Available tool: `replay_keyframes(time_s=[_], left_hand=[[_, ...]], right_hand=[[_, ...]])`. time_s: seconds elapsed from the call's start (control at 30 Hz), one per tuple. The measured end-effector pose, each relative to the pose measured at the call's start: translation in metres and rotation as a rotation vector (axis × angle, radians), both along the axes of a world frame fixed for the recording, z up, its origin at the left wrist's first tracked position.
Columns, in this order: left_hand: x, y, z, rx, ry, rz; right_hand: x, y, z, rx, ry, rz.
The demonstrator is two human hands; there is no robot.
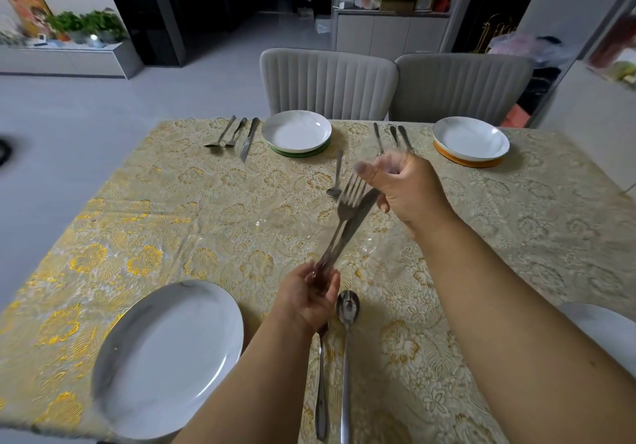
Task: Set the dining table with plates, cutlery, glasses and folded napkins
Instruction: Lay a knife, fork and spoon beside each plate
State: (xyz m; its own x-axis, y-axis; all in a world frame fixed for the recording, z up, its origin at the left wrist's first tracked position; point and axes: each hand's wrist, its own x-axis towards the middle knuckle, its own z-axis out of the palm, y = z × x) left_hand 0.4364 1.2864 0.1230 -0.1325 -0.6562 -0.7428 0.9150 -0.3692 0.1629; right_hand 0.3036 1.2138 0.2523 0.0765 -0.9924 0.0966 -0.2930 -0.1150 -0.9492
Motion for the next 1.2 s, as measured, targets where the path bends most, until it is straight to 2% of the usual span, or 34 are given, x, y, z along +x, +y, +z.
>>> replay_keyframes(time_s=[0.07,0.17,0.3,0.37,0.57,0.8,1.2], left_hand=[[0.001,0.001,0.000,0.000,0.013,0.014],[0.003,0.003,-0.002,-0.011,0.025,0.024],[0.003,0.005,-0.002,0.007,0.005,0.023],[0.002,0.008,-0.001,0.002,-0.004,0.028],[0.005,0.017,0.004,-0.081,0.040,0.030],[0.008,0.019,0.002,-0.184,0.030,0.094],[0.008,0.022,0.001,-0.162,0.012,0.087]], right_hand=[[0.000,-0.001,-0.001,0.100,-0.010,0.059],[0.001,0.000,0.003,0.102,-0.023,0.037],[0.003,0.003,0.008,0.163,-0.273,-0.008],[0.003,0.002,0.008,0.171,-0.327,-0.013],[0.001,-0.004,0.005,0.007,-0.167,-0.110],[0.000,-0.007,0.000,-0.031,-0.210,-0.191],[-0.004,0.002,-0.005,0.044,-0.264,-0.183]])
